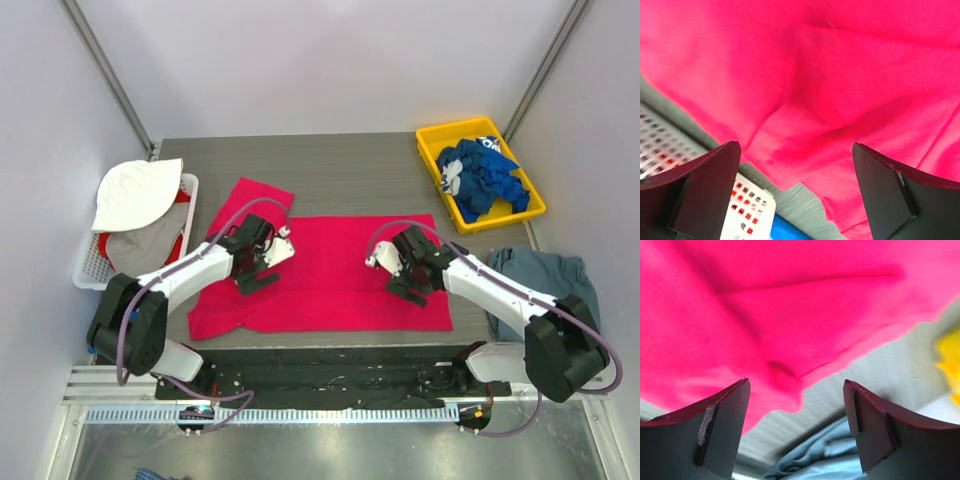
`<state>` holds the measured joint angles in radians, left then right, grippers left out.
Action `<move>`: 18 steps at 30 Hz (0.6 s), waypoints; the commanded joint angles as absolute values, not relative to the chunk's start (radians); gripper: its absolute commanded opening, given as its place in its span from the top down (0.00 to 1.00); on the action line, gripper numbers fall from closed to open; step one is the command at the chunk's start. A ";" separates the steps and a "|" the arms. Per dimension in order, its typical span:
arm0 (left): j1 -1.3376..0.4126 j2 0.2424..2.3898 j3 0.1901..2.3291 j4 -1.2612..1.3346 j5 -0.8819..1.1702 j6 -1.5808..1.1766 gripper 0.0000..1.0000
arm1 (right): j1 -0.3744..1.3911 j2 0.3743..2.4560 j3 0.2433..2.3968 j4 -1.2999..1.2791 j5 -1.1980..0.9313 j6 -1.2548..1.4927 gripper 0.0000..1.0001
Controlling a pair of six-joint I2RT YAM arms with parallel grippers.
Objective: Fold and stack the t-shirts
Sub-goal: Fold the tshirt
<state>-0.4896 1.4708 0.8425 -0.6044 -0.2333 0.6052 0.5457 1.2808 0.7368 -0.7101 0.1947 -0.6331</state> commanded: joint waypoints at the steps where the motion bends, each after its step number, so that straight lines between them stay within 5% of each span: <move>1: -0.489 1.355 0.913 -0.551 -0.192 0.532 0.00 | 0.534 1.226 0.839 -0.605 0.288 -0.585 0.17; 7: -0.476 1.362 0.969 -0.384 -0.256 0.522 0.00 | 0.431 1.298 0.902 -0.332 0.342 -0.499 0.19; 18: -0.359 1.604 1.183 -0.305 -0.175 0.460 0.00 | 0.252 1.640 1.170 -0.224 0.245 -0.321 0.32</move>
